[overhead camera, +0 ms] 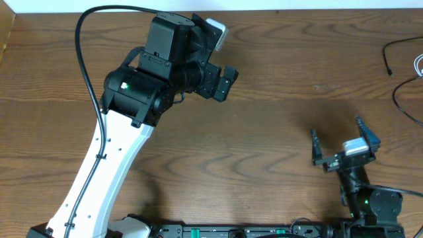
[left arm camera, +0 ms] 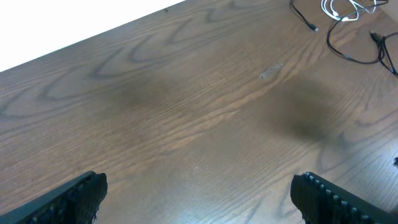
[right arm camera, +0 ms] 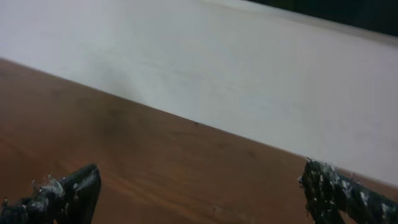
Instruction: Untangle cables
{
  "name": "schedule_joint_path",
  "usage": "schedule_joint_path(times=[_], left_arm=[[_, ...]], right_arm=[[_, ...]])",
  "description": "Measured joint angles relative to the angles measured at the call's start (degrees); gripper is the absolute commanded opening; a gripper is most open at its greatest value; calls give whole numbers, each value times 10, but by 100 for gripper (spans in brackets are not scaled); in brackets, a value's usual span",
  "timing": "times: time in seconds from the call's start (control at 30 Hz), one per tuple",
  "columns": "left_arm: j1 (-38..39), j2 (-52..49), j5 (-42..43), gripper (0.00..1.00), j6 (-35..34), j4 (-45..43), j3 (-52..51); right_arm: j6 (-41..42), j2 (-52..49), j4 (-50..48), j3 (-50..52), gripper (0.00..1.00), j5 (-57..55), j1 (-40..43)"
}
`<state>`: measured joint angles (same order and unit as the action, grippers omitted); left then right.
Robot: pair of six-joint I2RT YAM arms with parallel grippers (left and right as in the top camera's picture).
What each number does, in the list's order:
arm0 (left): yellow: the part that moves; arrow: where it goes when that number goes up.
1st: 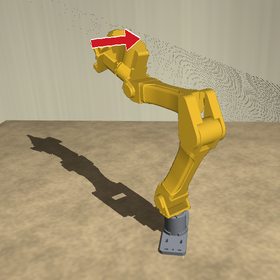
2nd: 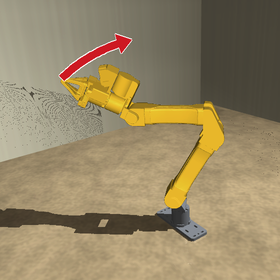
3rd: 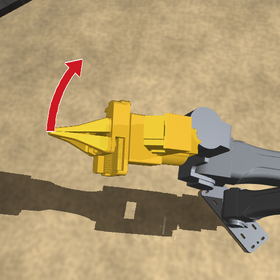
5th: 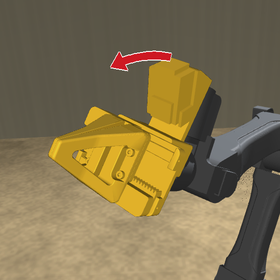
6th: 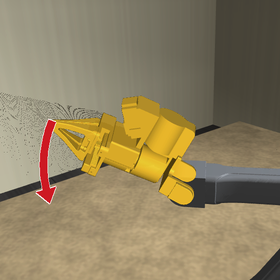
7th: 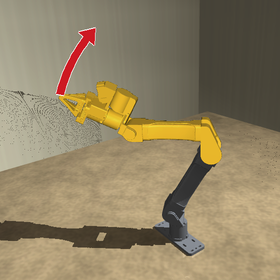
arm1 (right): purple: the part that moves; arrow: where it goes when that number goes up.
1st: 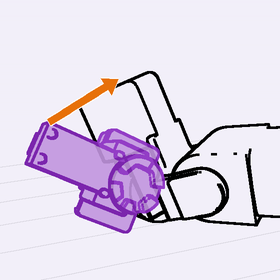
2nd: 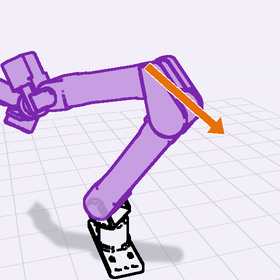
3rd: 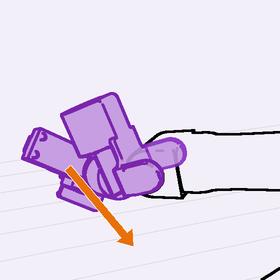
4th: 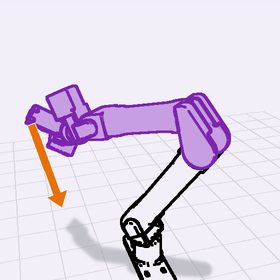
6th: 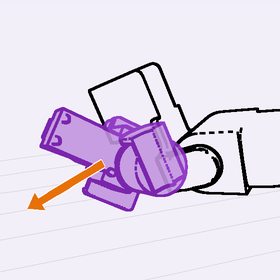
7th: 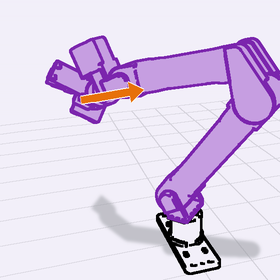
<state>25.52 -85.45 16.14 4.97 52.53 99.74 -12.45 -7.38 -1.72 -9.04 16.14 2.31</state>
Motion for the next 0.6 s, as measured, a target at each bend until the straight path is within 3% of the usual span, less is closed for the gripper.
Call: schedule_joint_path(times=[0.23,0.6], left_arm=[[0,0,0,99,0,0,0],[0,0,0,99,0,0,0]], right_arm=[[-42,61,3,56,99,20,-2],[-50,67,44,85,99,27,-6]])
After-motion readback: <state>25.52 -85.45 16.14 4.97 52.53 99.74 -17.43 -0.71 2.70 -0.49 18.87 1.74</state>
